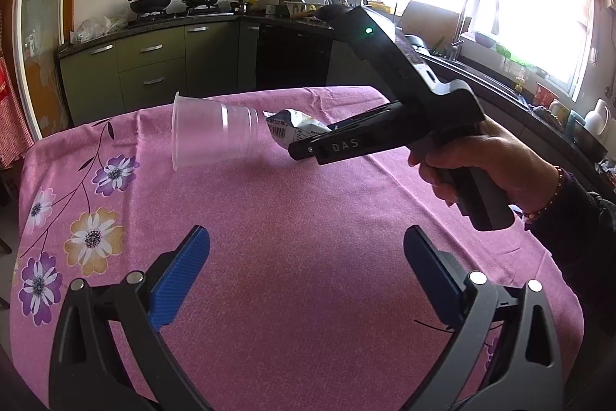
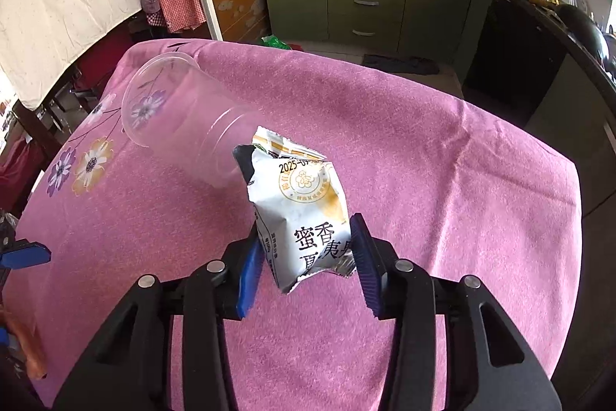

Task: Collect trash
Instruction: 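Carry the snack bag over the bin and open the right tool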

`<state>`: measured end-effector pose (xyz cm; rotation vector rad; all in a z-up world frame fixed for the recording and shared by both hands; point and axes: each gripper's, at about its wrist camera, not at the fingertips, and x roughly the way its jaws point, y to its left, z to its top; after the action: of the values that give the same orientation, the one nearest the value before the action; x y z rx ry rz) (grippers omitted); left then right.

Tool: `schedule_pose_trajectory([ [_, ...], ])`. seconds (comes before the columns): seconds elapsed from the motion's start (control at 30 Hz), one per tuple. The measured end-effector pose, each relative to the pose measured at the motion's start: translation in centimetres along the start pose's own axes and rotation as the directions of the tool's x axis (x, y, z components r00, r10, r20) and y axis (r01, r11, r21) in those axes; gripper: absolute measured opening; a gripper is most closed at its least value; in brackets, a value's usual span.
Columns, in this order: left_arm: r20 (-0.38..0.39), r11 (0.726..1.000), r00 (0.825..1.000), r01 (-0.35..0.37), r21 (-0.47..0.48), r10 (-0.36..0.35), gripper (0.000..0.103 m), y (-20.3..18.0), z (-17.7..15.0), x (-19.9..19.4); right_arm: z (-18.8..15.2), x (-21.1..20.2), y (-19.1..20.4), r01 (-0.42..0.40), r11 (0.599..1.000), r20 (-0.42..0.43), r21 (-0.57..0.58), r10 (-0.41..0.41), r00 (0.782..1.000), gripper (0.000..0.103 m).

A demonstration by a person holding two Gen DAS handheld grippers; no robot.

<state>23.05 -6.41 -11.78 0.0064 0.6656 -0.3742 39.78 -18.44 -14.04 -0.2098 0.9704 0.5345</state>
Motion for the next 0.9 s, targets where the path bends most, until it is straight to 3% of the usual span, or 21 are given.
schedule_pose_trajectory([
  [0.2, 0.002, 1.000, 1.000, -0.006, 0.009, 0.006, 0.096, -0.1, 0.0, 0.0, -4.5, -5.9, -1.6, 0.001, 0.995, 0.059, 0.104, -0.007, 0.998, 0.044],
  [0.3, 0.004, 1.000, 1.000, -0.011, 0.009, 0.010, 0.096, -0.1, 0.0, 0.0, -8.5, -10.3, -3.4, 0.055, 0.981, 0.103, 0.189, -0.075, 0.992, 0.044],
  [0.4, 0.002, 1.000, 1.000, -0.010, 0.005, 0.010, 0.096, 0.0, 0.0, 0.0, -13.6, -14.9, -6.2, 0.138, 0.940, 0.115, 0.311, -0.181, 0.977, 0.044],
  [0.5, 0.000, 1.000, 1.000, -0.009, 0.005, 0.009, 0.096, 0.0, 0.0, 0.0, -19.1, -18.8, -9.7, 0.301, 0.856, 0.059, 0.421, -0.357, 0.932, 0.044],
  [0.63, 0.004, 1.000, 1.000, -0.011, 0.018, 0.011, 0.096, -0.3, 0.0, 0.0, -25.7, -22.4, -13.9, 0.407, 0.723, -0.025, 0.559, -0.476, 0.879, 0.044],
  [0.7, 0.000, 1.000, 1.000, -0.011, 0.020, 0.011, 0.096, -0.4, 0.0, 0.1, -28.3, -23.5, -15.6, 0.443, 0.657, -0.065, 0.610, -0.515, 0.855, 0.044],
  [0.77, -0.004, 1.000, 1.000, -0.011, 0.020, 0.011, 0.096, -0.4, -0.1, 0.2, -30.3, -24.0, -17.0, 0.452, 0.607, -0.094, 0.654, -0.527, 0.845, 0.044],
  [0.83, -0.005, 1.000, 1.000, -0.012, 0.023, 0.012, 0.096, -0.4, -0.1, 0.3, -31.6, -24.2, -17.7, 0.474, 0.568, -0.123, 0.673, -0.546, 0.829, 0.044],
  [0.9, -0.005, 1.000, 1.000, -0.013, 0.024, 0.013, 0.096, -0.4, -0.1, 0.3, -33.0, -24.2, -18.1, 0.472, 0.539, -0.138, 0.698, -0.545, 0.827, 0.044],
])
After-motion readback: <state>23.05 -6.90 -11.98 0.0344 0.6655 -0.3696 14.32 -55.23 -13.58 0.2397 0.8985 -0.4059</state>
